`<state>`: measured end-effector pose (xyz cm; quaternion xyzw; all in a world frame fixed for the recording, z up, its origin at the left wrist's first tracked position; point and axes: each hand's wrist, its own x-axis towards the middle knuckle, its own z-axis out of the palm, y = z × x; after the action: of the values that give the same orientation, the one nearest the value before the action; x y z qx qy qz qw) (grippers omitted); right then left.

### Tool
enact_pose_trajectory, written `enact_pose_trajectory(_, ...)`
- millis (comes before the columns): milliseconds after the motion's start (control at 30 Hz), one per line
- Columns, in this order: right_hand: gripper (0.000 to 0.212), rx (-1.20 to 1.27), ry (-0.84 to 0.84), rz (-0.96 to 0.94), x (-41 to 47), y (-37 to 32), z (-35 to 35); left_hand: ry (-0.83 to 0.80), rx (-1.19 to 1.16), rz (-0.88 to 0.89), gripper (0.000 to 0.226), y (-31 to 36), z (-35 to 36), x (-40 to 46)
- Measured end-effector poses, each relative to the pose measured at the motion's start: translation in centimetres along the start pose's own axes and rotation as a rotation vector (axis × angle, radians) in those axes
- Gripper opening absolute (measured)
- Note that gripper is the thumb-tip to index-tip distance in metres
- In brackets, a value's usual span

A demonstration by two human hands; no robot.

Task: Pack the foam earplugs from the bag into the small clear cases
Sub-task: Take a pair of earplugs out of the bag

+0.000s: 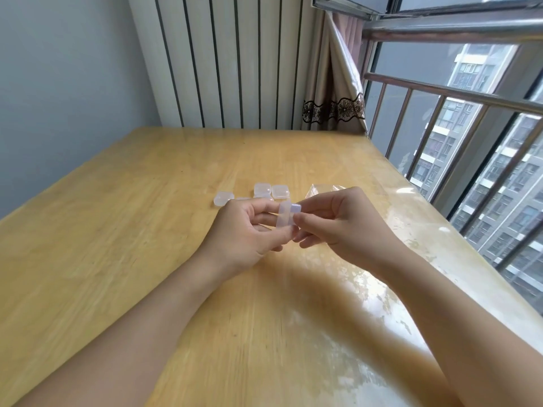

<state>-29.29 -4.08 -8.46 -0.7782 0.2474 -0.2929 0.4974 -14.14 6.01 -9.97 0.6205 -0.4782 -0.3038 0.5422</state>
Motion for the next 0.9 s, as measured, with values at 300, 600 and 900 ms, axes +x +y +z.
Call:
enact_pose_trajectory(300,0.018,-0.274,0.164,-0.111,-0.6,0.3,2.3,0.124,0.333,0.122,0.018,-0.5,0.4,-0.2)
enact_pose_trajectory(600,0.025,-0.295,0.206,-0.025,-0.4,0.4,2.8,0.044,0.309,0.090,0.018,-0.6,0.8,0.2)
enact_pose_trajectory(900,0.011,-0.160,0.109,-0.053,0.2,0.4,1.4,0.081,0.115,0.002,0.030,0.1,0.0,0.4)
